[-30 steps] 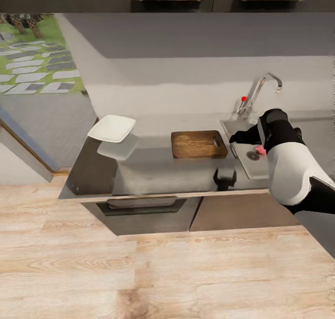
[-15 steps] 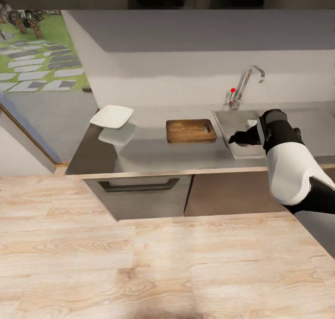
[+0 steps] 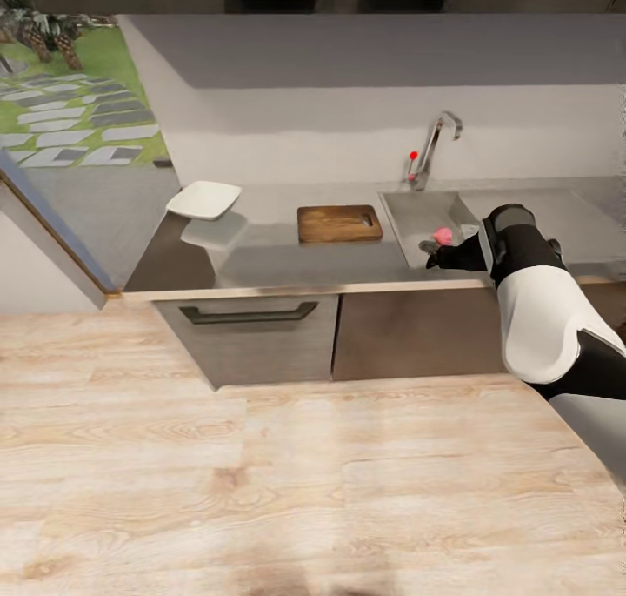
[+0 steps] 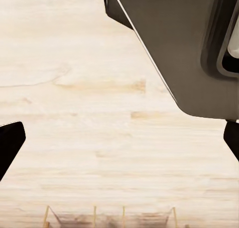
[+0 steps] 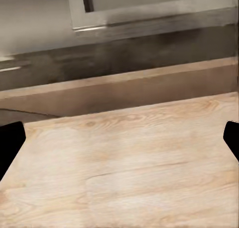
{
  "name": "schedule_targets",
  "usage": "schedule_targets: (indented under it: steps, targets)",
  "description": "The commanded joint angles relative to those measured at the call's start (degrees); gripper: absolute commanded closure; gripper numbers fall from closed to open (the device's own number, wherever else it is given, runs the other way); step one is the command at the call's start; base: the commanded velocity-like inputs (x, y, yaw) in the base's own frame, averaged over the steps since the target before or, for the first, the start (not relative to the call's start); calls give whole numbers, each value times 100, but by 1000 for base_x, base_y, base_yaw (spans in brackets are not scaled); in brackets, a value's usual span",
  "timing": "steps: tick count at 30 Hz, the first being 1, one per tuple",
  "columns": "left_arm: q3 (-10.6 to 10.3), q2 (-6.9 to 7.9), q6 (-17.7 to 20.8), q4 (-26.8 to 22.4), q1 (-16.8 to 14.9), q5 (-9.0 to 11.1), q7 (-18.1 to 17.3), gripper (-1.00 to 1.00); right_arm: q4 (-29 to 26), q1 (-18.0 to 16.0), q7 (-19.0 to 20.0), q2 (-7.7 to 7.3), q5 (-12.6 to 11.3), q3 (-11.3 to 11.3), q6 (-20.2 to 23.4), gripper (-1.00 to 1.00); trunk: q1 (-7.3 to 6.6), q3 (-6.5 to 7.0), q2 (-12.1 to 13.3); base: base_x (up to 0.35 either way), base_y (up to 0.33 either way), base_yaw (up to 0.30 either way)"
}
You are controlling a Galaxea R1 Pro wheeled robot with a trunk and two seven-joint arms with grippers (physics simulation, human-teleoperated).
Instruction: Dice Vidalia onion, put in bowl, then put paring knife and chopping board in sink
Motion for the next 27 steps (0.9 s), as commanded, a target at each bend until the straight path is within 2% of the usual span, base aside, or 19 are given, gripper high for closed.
schedule_targets:
  steps: [1,7,12,16,22,27]
  targets:
    - [-3,0,-35,11,-3,-3,16,-100,0,-5,49,9,62,-30,8,-100,0,-8,-10,-324,-144,0]
    - [-3,2,-35,11,-3,-3,16,-100,83,-5,37,30,68,-31,2,-100,0,-8,-10,-300,-133,0]
    - [-3,6,-35,11,-3,-3,16,-100,305,-5,30,26,72,-38,-8,-100,0,-8,-10,-71,-29,0]
    - [-3,2,-35,11,-3,-3,16,-100,688,-5,26,1,86,-46,-131,-100,0,-8,-10,-17,-7,0]
    - [-1,0,-35,5,-3,-3,16,-100,1553,34,-79,-76,111,-49,-1038,-100,0,-8,-10,-3,-1,0]
    - [2,-1,-35,3,-3,-3,16,-100,2099,386,-365,-127,114,-49,-1848,-100,0,-8,-10,0,0,0]
